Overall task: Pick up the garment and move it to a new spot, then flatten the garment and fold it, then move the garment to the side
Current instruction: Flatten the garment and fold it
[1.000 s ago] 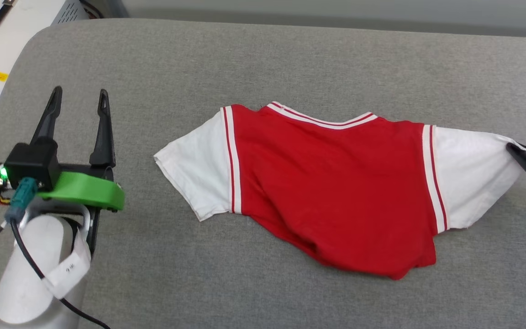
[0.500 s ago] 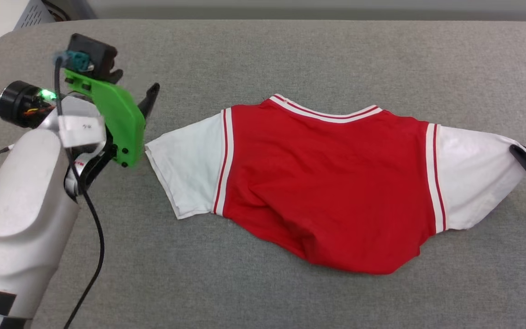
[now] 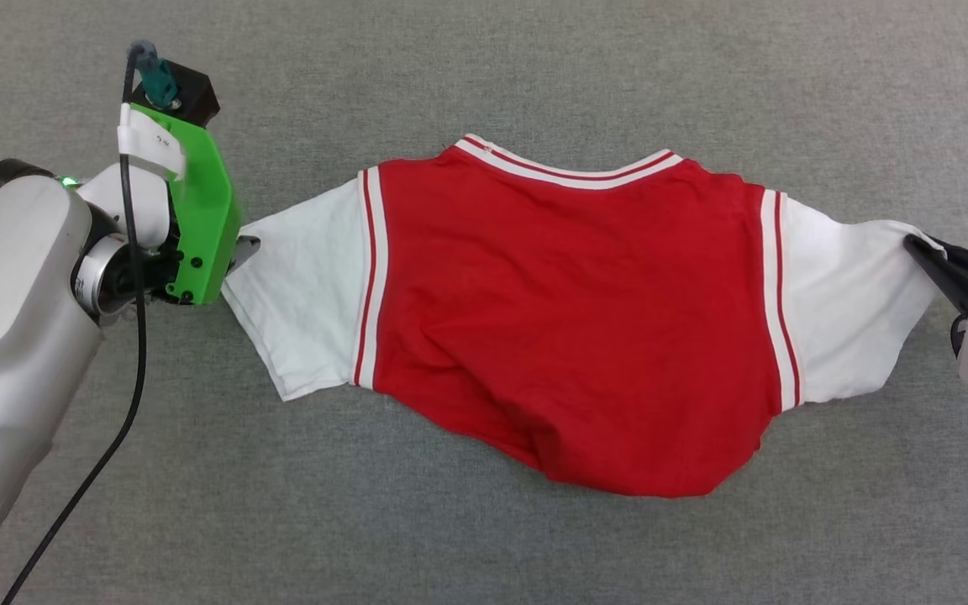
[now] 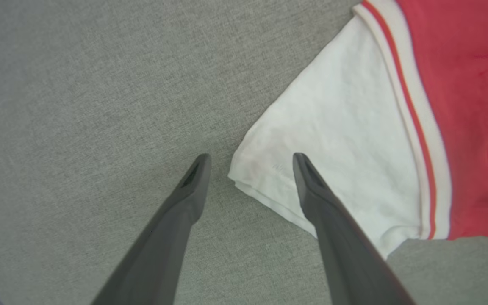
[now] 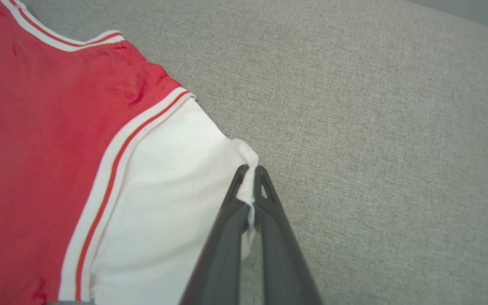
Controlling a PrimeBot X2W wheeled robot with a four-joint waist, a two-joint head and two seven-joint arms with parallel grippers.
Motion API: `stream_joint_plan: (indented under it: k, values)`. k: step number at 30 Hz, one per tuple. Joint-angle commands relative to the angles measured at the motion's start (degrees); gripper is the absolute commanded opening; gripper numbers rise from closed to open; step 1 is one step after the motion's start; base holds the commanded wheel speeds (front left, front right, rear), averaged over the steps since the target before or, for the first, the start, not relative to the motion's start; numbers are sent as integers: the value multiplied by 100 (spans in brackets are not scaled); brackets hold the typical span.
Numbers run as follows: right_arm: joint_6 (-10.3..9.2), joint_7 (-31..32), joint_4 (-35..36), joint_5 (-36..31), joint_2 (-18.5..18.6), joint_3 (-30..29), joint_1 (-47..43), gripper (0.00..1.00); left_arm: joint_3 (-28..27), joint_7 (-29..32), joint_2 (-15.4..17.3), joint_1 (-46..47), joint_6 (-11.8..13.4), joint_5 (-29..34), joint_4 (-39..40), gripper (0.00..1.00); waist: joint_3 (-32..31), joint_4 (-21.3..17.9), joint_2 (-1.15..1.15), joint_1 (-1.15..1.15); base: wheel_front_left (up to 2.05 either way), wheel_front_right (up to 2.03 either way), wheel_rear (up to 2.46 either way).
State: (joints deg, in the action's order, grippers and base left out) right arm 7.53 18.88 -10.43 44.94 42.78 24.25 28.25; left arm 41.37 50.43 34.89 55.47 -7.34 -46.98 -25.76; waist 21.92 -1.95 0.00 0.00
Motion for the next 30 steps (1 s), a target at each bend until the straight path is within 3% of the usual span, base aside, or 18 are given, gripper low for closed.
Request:
stream_joint_plan:
  k: [1,11,12,13,17,21,30]
  values:
    - [-4,12,34,-39,-24,-9,108,0,80,68,62,132,-14,-120,-81,100,169,-115,0,0,0,0,0]
    - [-4,-7,56,-56,-66,53,245,0,926,128,166,-77,-14,-413,-420,100,341,-182,0,0,0,0,0]
    - [-4,-18,45,-52,-73,62,249,0,1015,104,164,-106,-14,-455,-429,45,333,-176,0,0,0,0,0]
    - [-4,-29,36,-49,-80,72,251,0,1072,44,171,-109,-14,-471,-452,0,317,-170,0,0,0,0,0]
    - [-4,-119,-11,-48,-101,136,264,0,1230,-356,230,-110,-14,-624,-488,0,132,-132,0,0,0,0,0]
    - [-4,-411,-54,-135,-75,122,387,0,1403,-1098,498,3,-14,-540,-181,0,-143,-91,0,0,0,0,0]
    - [-4,-1007,8,-85,175,-201,617,0,1027,-2859,783,529,-4,-212,488,0,-689,175,0,0,0,0,0]
